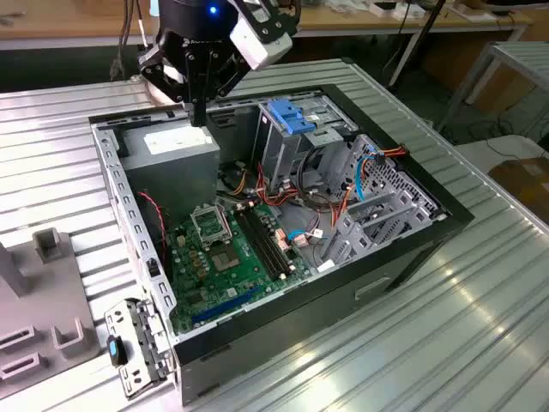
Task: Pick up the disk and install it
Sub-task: 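Reach for the disk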
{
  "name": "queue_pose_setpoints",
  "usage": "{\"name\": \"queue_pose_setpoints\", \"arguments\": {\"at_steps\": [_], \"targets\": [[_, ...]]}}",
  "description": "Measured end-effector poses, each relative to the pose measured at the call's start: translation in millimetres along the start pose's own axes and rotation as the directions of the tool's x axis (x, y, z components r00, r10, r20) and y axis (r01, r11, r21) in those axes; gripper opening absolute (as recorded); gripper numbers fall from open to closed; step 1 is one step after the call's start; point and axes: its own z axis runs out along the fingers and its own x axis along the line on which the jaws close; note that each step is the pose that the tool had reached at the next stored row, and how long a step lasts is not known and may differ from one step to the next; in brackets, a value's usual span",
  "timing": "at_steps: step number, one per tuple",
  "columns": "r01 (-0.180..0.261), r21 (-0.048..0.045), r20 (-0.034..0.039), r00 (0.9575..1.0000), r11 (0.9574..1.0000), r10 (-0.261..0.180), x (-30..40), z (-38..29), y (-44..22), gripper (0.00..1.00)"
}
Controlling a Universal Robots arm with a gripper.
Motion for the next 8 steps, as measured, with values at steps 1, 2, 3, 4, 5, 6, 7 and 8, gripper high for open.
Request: {"name": "queue_pose_setpoints", "arguments": {"at_steps": [1, 2, 3, 4, 5, 6, 7, 8], "targets": [[0.000, 0.0000, 0.0000, 1.0000, 1.0000, 0.000, 3.4, -0.1, -0.3, 0.11], [0.000, 0.0000, 0.0000, 1.0000, 1.0000, 0.000, 5.3, -0.1, -0.4, 0.11], [0.000, 0.0000, 0.0000, 1.0000, 1.0000, 0.000, 6.6, -0.2, -0.5, 0.11], [0.000, 0.0000, 0.0000, 1.0000, 1.0000, 0.000, 8.1, -0.2, -0.6, 0.11], [0.000, 0.0000, 0.0000, 1.0000, 1.0000, 0.000, 9.2, -0.2, -0.7, 0.11], [0.000, 0.0000, 0.0000, 1.0000, 1.0000, 0.000, 10.2, -0.3, -0.8, 0.11], [0.000, 0.0000, 0.0000, 1.0000, 1.0000, 0.000, 12.0, -0.3, -0.9, 0.11], [0.000, 0.0000, 0.0000, 1.0000, 1.0000, 0.000, 13.8, -0.4, -1.1, 0.11]]}}
